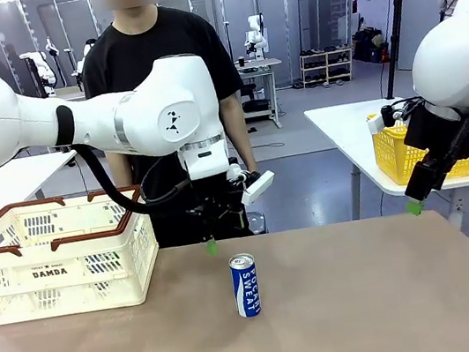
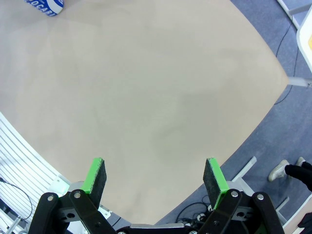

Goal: Place the drinks into the Shopping basket.
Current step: Pick up one drink and place it into the Shopping basket.

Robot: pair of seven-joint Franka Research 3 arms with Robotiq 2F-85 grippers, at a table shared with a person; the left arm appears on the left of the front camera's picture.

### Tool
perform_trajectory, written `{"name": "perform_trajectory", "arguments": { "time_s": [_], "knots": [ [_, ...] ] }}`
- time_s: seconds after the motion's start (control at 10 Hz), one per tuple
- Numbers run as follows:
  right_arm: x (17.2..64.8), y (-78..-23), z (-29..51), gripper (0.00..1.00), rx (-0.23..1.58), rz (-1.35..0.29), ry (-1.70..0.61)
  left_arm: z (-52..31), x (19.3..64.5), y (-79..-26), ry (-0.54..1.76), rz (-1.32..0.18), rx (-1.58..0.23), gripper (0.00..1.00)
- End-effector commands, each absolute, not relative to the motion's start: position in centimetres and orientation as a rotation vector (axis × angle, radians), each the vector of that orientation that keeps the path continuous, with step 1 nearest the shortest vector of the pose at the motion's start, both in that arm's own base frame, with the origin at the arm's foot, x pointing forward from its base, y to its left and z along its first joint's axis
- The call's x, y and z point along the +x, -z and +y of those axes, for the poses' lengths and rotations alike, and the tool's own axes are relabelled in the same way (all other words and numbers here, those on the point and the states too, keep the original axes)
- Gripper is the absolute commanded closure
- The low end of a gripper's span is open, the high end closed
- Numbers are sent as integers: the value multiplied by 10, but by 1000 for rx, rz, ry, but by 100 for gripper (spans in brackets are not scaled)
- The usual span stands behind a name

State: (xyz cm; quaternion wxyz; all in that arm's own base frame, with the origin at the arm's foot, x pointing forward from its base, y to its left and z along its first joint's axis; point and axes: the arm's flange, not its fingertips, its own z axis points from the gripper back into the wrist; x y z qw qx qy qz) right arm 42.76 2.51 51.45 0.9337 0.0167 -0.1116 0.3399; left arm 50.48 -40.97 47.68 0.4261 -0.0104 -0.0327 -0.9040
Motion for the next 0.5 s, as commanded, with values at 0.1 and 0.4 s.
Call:
{"name": "perform_trajectory", "arguments": {
  "time_s": [0.1,0.4],
  "knots": [
    [427,-515,22,0,32,-227,-710,-429,507,-474,2295,-21,-13,0],
    [427,-515,22,0,32,-227,-710,-443,514,-464,2291,24,4,0]
  ]
}}
